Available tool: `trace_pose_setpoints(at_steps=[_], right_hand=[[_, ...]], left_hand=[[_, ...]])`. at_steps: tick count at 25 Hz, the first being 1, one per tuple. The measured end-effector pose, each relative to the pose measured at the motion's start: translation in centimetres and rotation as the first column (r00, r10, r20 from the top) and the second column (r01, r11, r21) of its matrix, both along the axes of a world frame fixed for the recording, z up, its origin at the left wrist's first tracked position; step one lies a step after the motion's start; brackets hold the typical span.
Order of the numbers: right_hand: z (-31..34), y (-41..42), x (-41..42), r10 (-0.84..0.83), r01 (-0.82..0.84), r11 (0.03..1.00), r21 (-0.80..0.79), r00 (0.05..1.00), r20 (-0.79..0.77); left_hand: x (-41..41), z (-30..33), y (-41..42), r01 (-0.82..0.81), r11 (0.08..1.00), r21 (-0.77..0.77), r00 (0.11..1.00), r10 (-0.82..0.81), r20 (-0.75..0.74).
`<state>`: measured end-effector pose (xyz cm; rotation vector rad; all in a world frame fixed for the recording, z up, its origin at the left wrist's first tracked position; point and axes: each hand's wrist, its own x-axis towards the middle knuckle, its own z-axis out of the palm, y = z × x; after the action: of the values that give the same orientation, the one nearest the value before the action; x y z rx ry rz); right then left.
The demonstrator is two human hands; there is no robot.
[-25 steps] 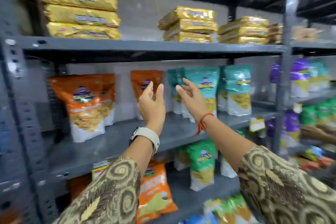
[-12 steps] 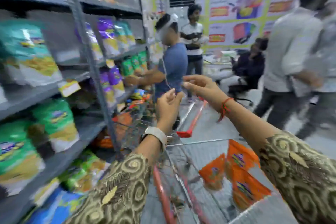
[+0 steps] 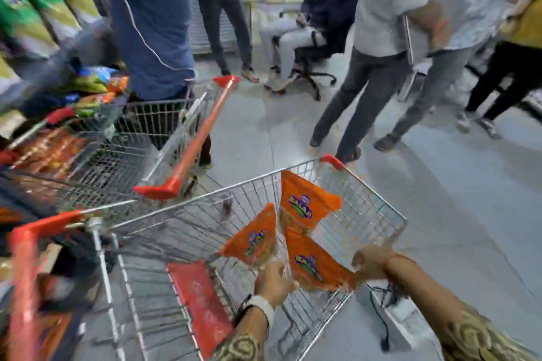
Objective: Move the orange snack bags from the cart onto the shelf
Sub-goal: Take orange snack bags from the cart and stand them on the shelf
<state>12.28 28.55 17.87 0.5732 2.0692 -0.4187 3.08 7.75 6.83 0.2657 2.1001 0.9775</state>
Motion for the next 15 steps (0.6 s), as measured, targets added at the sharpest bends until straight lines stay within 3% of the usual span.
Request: trace_pose_setpoints(at_steps=[2,4,7,10,12,15], right_hand=[[-3.2,1.4,-0.9,0.151,-0.150,0.978,0.147,0.989,0.004],[-4.9,2.9,-2.4,0.192,-0.194,0.980,0.050,0.981,0.041],[-6.3,3.5,-4.5,0.099,-0.099,0.995,-0.014,0.955,0.281],[-8.9,4.2,-3.5,0.217,-0.230,0.968,0.097,0.967,0.133],[-10.2,4.4,-2.2,0.184,-0.160,0.963,0.216,0.978,-0.095],[-10.2,3.8,-1.1,0.172,-0.099,0.951,0.294,0.957,-0.234]], left_hand=[[-1.4,-5.2,1.9,0.094,0.982,-0.163,0.995,-0.097,-0.015],[-3.1,-10.0,3.8,0.144,0.958,-0.249,0.988,-0.151,-0.011],[-4.7,-14.9,6.2,0.242,0.958,-0.152,0.970,-0.239,0.038],[-5.9,-18.6,8.2,0.244,0.970,0.010,0.962,-0.243,0.123],[-6.5,-19.9,8.8,0.210,0.972,0.106,0.958,-0.226,0.178],[-6.4,-20.6,8.8,0.226,0.960,0.166,0.960,-0.248,0.129]])
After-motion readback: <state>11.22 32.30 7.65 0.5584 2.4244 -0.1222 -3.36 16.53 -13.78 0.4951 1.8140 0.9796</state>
